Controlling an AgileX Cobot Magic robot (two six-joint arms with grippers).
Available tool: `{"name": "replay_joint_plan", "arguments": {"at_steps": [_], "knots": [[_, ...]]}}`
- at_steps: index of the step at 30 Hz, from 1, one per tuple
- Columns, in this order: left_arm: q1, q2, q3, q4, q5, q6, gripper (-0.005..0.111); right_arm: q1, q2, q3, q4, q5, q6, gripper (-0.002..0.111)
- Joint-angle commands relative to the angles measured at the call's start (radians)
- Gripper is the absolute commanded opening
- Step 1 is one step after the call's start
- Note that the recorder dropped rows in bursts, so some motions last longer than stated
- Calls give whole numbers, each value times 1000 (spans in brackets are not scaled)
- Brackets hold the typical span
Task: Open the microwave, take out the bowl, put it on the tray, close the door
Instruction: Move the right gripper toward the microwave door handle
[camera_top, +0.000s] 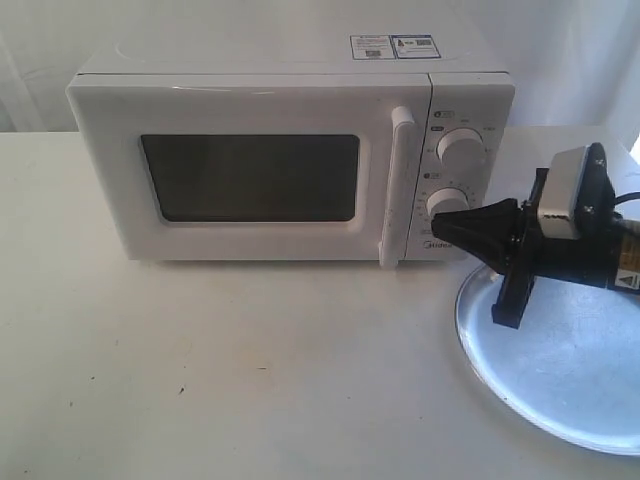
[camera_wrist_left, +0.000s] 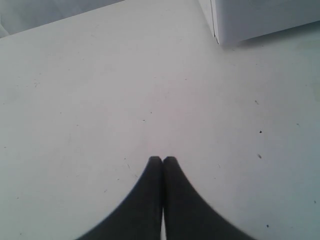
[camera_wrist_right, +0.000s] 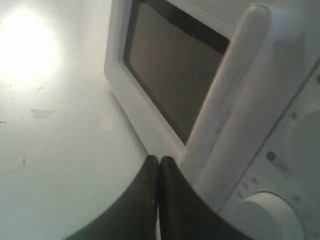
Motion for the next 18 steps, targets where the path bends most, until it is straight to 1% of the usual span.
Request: {"name": "replay_joint_plan", "arguments": {"at_steps": [1,5,7,13,15,17,18], "knots": [[-3,-2,-2,-8,1,-4,0,-39,9,-23,40,-19,25,0],[-3,-2,-2,-8,1,-4,0,-33,9,-23,68,-19,-15,0],[-3,-2,-2,-8,1,-4,0,-19,9,-23,77,-19,-18,0],[-3,-2,-2,-8,1,-4,0,23,9,-23,113,-19,-142,0],[-3,-2,-2,-8,1,-4,0,44,9,-23,115,-19,-137,0],[-3,-2,-2,-8,1,-4,0,61,9,-25,108,46,-116,3],[-3,-2,-2,-8,1,-4,0,69,9,-25,123,87,-138,5]]}}
